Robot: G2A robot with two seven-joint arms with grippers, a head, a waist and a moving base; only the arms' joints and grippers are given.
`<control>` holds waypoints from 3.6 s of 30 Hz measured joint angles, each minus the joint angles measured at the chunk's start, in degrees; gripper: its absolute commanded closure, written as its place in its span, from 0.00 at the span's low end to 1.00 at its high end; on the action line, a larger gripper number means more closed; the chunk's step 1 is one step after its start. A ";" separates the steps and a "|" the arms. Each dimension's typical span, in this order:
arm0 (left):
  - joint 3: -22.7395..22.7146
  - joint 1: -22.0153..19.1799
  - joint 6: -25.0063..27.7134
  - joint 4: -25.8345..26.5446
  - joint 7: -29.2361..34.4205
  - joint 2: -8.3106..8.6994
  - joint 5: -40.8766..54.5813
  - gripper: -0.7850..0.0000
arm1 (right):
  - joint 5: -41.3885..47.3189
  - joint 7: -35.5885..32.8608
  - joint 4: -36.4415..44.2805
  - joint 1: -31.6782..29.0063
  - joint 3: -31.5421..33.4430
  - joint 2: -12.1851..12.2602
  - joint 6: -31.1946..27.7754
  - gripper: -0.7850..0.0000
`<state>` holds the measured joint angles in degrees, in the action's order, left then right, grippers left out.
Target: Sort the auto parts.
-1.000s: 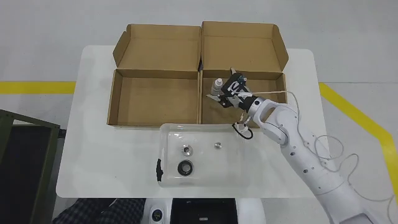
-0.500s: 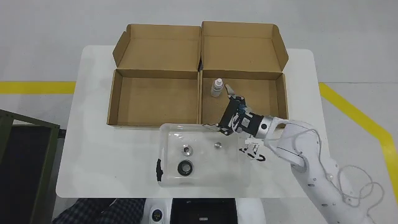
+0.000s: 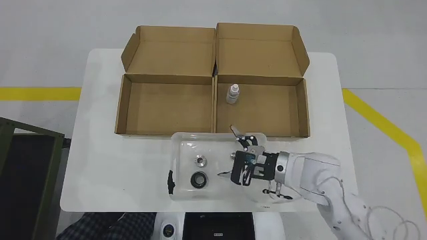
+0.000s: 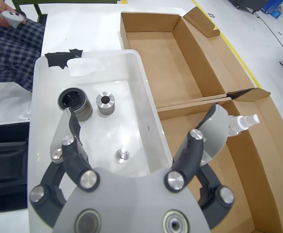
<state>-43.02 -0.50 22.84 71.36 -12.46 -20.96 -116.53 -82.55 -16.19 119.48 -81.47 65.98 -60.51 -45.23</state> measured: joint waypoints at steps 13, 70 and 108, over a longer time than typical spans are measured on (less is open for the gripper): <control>0.00 0.00 0.00 0.00 0.00 0.00 0.00 0.00 | -3.40 -1.05 -4.15 -1.17 -0.83 0.60 -2.03 0.00; 0.00 0.00 0.00 0.00 0.00 0.00 0.00 0.00 | -3.94 -10.17 -3.44 0.87 -5.60 0.13 4.28 1.00; 0.00 0.00 0.00 0.00 0.00 0.00 0.00 0.00 | 37.88 10.25 -6.88 1.39 13.04 1.02 3.09 1.00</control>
<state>-43.02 -0.50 22.84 71.36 -12.46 -20.96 -116.53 -44.67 -5.94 112.60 -80.09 79.02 -59.50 -42.14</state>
